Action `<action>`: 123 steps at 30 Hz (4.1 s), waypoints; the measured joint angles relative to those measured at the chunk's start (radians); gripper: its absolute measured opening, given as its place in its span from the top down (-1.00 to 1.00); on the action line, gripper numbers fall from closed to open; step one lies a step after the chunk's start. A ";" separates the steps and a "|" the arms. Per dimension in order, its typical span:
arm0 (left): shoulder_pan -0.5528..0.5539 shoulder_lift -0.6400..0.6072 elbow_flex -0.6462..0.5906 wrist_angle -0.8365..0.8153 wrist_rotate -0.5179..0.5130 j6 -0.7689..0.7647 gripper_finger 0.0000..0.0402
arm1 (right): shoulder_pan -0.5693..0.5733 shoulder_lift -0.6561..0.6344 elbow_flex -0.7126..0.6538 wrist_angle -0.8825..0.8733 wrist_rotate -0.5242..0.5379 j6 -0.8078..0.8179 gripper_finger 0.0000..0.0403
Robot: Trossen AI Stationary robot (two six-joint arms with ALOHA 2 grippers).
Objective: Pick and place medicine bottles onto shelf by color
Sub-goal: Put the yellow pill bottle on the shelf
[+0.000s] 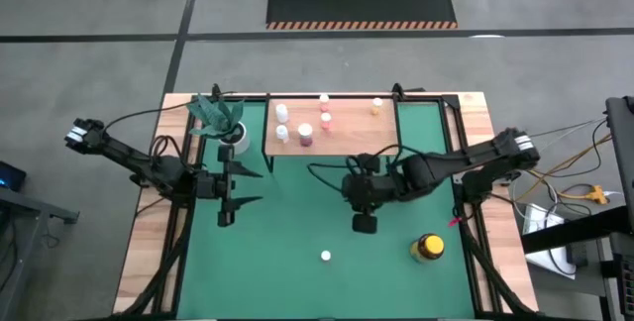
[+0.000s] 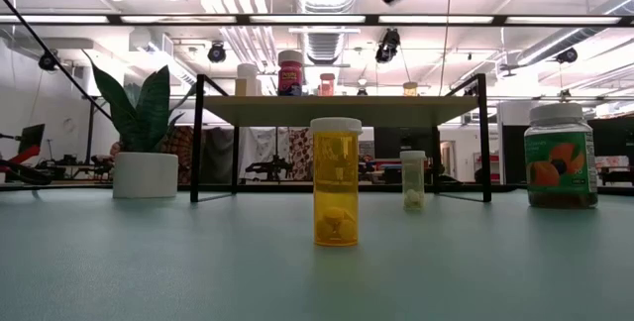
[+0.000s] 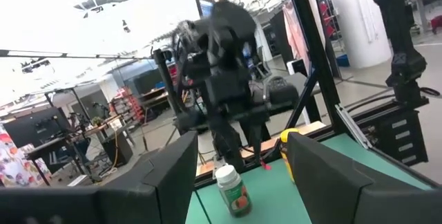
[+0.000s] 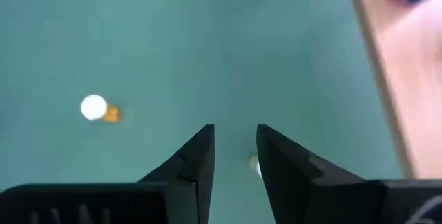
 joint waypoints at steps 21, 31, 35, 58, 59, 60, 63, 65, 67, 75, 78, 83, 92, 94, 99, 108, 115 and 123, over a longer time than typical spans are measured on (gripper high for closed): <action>0.000 -0.001 0.000 0.000 -0.004 0.000 -0.03 | 0.005 -0.082 -0.518 0.300 0.177 0.685 -0.27; 0.000 -0.002 0.000 -0.002 -0.003 0.000 -0.03 | 0.005 0.013 -0.484 0.319 0.262 0.778 -0.22; 0.000 -0.002 0.000 -0.003 -0.003 0.000 -0.03 | -0.001 0.074 -0.450 0.316 0.263 0.750 -0.18; 0.000 -0.002 0.000 -0.010 -0.003 -0.001 -0.03 | -0.017 0.198 -0.381 0.263 0.261 0.716 0.19; 0.000 -0.002 0.000 -0.010 -0.003 -0.001 -0.03 | -0.017 0.198 -0.381 0.263 0.260 0.713 0.23; 0.000 -0.002 0.000 -0.010 -0.003 -0.001 -0.03 | -0.017 0.198 -0.381 0.263 0.260 0.709 0.28; 0.000 -0.002 0.000 -0.010 -0.003 -0.001 -0.03 | -0.017 0.198 -0.381 0.264 0.259 0.701 0.39; 0.000 -0.002 0.000 -0.009 -0.003 -0.001 -0.03 | -0.017 0.196 -0.381 0.263 0.255 0.687 0.44; 0.000 -0.003 0.000 -0.010 -0.003 -0.001 -0.03 | -0.017 0.193 -0.381 0.263 0.251 0.676 0.46; 0.000 -0.002 0.000 -0.011 -0.003 -0.001 -0.03 | -0.017 0.131 -0.382 0.263 0.149 0.575 0.37; 0.000 -0.002 0.000 -0.011 -0.003 -0.001 -0.03 | -0.010 0.087 -0.382 0.270 0.053 0.524 0.39; 0.000 -0.003 -0.001 -0.012 -0.003 -0.001 -0.03 | 0.013 0.005 -0.369 0.270 -0.026 0.498 0.44; 0.000 -0.003 -0.001 -0.012 -0.003 -0.001 -0.03 | 0.015 -0.037 -0.229 0.257 -0.002 0.361 0.43; 0.000 -0.003 -0.001 -0.013 -0.003 -0.001 -0.03 | 0.008 -0.030 -0.179 0.256 -0.002 0.301 0.44; 0.000 -0.003 -0.001 -0.013 -0.003 -0.001 -0.03 | -0.031 -0.026 -0.083 0.239 -0.002 0.178 0.44; 0.000 -0.003 -0.001 -0.013 -0.003 -0.001 -0.03 | -0.151 -0.025 -0.016 0.233 -0.002 0.034 0.44; 0.000 -0.003 -0.001 -0.013 -0.003 -0.001 -0.03 | -0.249 -0.024 -0.016 0.232 -0.008 -0.014 0.44; 0.000 -0.003 -0.001 -0.012 -0.003 -0.001 -0.03 | -0.292 -0.010 -0.015 0.233 -0.010 -0.053 0.44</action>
